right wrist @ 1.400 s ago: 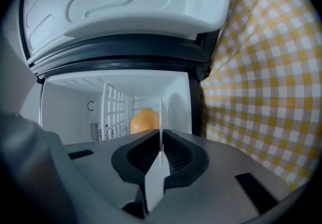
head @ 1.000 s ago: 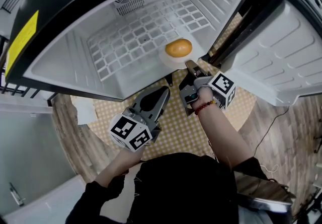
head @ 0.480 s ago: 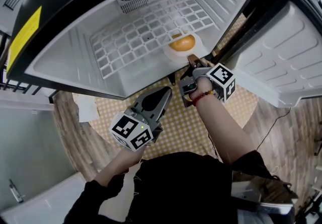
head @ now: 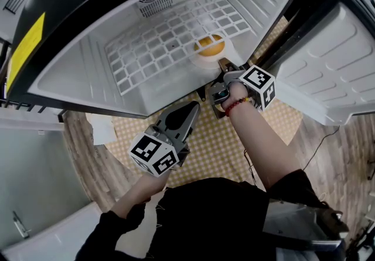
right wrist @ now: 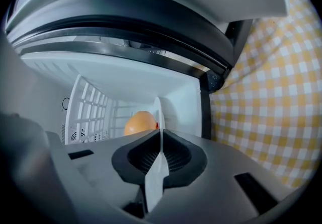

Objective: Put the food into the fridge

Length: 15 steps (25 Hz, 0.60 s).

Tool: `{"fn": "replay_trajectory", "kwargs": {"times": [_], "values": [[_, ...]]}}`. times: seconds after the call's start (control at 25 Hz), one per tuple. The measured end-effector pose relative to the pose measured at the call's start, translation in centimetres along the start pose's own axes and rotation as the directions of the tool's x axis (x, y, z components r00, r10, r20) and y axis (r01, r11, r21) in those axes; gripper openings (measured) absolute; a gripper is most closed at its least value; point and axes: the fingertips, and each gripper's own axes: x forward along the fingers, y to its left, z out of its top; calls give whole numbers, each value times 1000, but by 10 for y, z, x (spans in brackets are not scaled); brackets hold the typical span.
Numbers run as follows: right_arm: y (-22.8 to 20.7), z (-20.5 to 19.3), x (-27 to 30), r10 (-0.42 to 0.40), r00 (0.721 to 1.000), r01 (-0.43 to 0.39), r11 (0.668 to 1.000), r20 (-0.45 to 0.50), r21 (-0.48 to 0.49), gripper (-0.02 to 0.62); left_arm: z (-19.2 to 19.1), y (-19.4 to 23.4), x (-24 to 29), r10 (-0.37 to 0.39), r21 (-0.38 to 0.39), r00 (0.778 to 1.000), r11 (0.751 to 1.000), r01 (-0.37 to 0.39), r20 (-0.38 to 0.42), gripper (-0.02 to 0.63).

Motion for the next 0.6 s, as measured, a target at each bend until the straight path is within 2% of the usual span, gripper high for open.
{"fn": "replay_trajectory", "kwargs": {"times": [0.6], "values": [[-1,6,6,-78,995,87,979,56,-184,26,1,4,1,-4,-12,1000,1000,5,20,12]]}}
